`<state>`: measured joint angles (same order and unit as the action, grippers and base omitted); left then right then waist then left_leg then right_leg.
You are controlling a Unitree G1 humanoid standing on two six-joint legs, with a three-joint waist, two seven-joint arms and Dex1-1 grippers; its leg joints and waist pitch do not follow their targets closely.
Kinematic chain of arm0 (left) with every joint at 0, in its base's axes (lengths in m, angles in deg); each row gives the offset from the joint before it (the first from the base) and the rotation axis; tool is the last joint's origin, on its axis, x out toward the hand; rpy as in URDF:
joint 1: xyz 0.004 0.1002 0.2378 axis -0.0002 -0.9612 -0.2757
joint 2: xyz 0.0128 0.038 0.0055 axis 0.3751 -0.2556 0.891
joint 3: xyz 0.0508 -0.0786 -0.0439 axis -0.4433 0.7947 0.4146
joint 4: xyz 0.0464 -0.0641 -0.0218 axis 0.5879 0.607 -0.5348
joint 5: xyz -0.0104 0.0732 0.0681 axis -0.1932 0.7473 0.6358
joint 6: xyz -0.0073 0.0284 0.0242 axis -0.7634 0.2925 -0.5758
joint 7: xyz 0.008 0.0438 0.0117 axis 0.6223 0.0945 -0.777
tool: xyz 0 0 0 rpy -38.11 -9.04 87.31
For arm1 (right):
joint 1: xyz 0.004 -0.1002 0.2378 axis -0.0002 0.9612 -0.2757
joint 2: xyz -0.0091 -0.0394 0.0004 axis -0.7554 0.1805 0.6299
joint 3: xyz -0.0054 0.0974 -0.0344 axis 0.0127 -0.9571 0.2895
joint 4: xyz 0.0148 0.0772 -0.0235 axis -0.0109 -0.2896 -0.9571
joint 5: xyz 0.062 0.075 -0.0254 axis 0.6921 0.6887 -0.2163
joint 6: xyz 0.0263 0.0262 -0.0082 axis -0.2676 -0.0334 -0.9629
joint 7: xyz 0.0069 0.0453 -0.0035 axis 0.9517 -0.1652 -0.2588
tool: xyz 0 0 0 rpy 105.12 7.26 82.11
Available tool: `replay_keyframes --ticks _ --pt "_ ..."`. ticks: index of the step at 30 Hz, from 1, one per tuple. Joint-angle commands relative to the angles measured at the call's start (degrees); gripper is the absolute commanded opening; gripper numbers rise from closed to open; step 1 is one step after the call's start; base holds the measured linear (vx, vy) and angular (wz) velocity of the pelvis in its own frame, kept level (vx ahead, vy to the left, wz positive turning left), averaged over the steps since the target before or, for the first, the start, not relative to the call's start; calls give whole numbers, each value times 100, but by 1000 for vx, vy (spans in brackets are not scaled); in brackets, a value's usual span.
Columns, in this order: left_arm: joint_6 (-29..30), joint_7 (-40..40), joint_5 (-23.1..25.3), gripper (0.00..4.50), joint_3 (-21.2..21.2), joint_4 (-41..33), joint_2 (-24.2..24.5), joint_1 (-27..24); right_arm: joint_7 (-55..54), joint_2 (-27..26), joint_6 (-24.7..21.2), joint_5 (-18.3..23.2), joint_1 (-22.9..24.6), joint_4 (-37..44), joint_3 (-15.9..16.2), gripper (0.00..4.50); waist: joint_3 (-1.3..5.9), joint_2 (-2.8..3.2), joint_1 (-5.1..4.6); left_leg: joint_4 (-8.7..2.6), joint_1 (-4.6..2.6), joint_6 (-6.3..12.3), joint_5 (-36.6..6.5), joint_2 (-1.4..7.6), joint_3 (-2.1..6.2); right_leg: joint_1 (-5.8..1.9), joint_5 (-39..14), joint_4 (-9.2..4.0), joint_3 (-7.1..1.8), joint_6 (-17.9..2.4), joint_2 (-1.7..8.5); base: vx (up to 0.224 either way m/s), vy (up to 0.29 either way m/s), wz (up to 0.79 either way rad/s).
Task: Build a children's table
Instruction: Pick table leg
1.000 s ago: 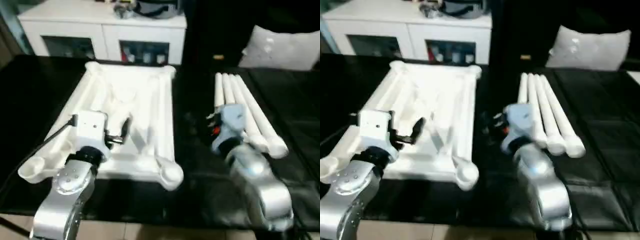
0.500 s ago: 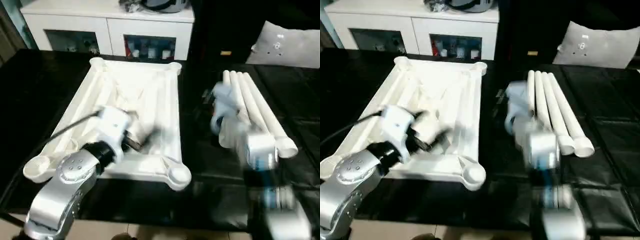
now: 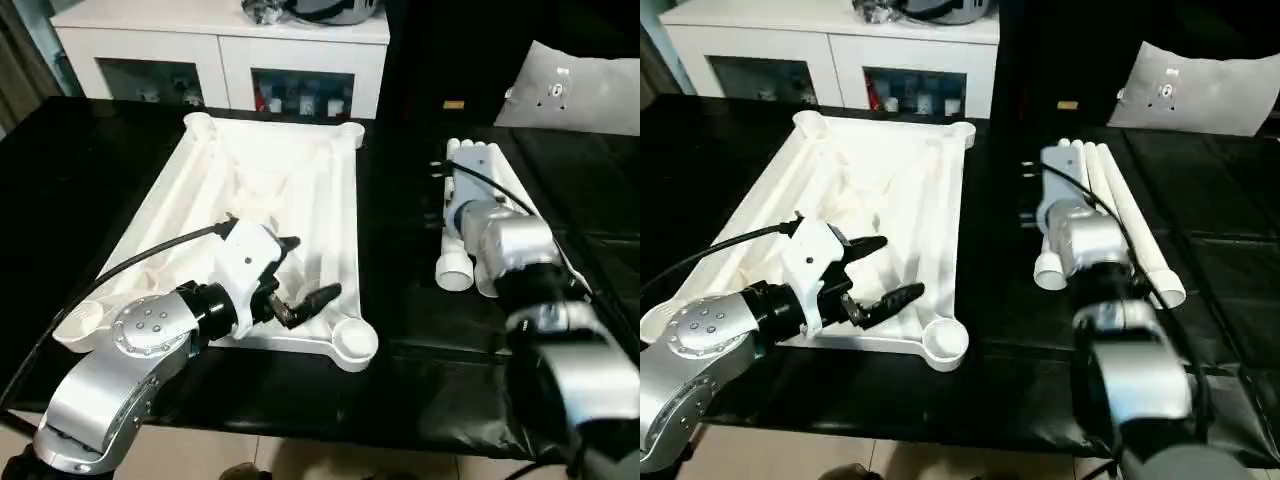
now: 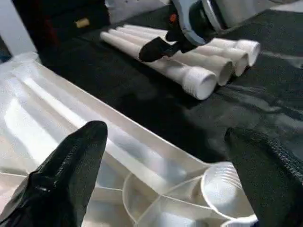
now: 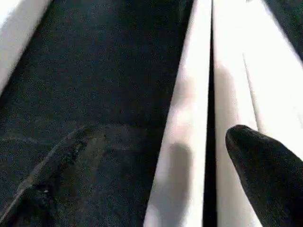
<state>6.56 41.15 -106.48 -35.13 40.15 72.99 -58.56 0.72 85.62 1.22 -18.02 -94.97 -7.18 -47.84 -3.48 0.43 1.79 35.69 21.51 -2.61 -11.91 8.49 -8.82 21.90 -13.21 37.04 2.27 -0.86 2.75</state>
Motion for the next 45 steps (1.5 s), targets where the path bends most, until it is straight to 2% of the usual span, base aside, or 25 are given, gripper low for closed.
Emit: replay_keyframes --ticks 1,4,7,12,13,15,23,24,26,30,31,33,34,36,38,44,45 --pt "21 25 17 439 -66 -144 63 30 40 50 109 107 -122 -210 -124 450 382 -16 3 -372 -22 -44 -312 342 56 -287 179 -358 -292 -1350 473 0 0 0" --pt "110 -21 -8 439 -61 -173 56 23 33 53 152 180 -234 -643 -205 450 400 -25 7 -354 -16 89 -159 351 39 -282 400 -334 -278 -1453 471 0 0 0" --pt "176 18 -30 439 -63 -223 91 9 9 42 176 265 -340 -1029 -360 450 397 -29 7 -350 -10 129 -176 356 31 -272 378 -336 -273 -1499 468 0 0 0" --pt "224 59 -51 439 -65 -263 136 -4 78 14 108 375 -416 -1273 -519 450 363 -25 6 -372 -18 49 -458 379 11 -241 -100 -372 -262 -1430 468 0 0 0" --pt "225 60 -52 446 -64 -263 137 -4 93 11 103 394 -420 -1293 -534 431 362 -24 7 -373 -20 36 -475 380 4 -236 -132 -375 -261 -1416 464 0 0 0" --pt "230 62 -61 446 -65 -265 126 0 167 0 116 539 -467 -1456 -660 431 370 -39 3 -372 -26 -7 -525 384 -13 -231 -219 -372 -261 -1379 464 0 0 0" --pt "248 61 -66 450 -94 -301 101 -32 311 33 102 746 -531 -1758 -948 358 382 -56 13 -363 -15 36 -431 386 -25 -230 -129 -370 -258 -1378 473 0 0 0" --pt "251 35 -81 450 -88 -305 62 -44 325 51 100 802 -511 -1800 -1005 350 379 -99 9 -365 -11 42 -448 388 -33 -232 -185 -378 -263 -1371 474 0 0 0" --pt "268 -18 -159 450 -31 -297 -32 -44 339 93 123 838 -506 -1891 -1064 324 383 -86 12 -361 -22 20 -464 390 -36 -222 -243 -380 -260 -1363 472 0 0 0" --pt "288 -61 -285 450 72 -258 -172 -33 344 145 151 863 -513 -1940 -1105 303 387 -114 3 -366 -24 -20 -501 397 -39 -217 -246 -384 -254 -1361 466 0 0 0" --pt "271 -87 -305 450 97 -239 -226 -18 366 188 153 871 -516 -1951 -1117 279 391 -124 4 -361 -19 -16 -485 395 -40 -225 -226 -378 -256 -1361 467 0 0 0" --pt "308 -95 -286 450 84 -236 -207 0 376 205 154 872 -517 -1954 -1119 268 393 -123 11 -359 -18 4 -454 397 -39 -222 -188 -374 -255 -1361 471 0 0 0" --pt "379 -107 -292 450 101 -221 -192 23 407 242 159 877 -528 -1958 -1129 260 392 -160 4 -358 -12 21 -456 397 -46 -226 -201 -375 -257 -1350 470 0 0 0" --pt "414 -122 -292 450 114 -223 -185 34 427 289 169 888 -543 -1959 -1151 247 393 -170 9 -353 -15 38 -404 397 -49 -224 -218 -371 -255 -1329 469 0 0 0" --pt "450 -137 -314 450 163 -245 -186 45 457 339 166 937 -585 -1955 -1217 228 393 -216 11 -348 -12 71 -348 399 -57 -225 -221 -363 -259 -1307 475 0 0 0" --pt "359 -364 -188 450 278 -254 -255 157 538 412 268 1000 -676 -1937 -1265 196 387 -233 4 -350 -13 58 -262 413 -55 -221 15 -346 -250 -1348 463 0 0 0" --pt "332 -420 -132 450 282 -265 -259 174 549 412 364 1025 -676 -1909 -1291 192 388 -191 22 -345 -16 59 -262 409 -50 -224 38 -339 -252 -1361 472 0 0 0"
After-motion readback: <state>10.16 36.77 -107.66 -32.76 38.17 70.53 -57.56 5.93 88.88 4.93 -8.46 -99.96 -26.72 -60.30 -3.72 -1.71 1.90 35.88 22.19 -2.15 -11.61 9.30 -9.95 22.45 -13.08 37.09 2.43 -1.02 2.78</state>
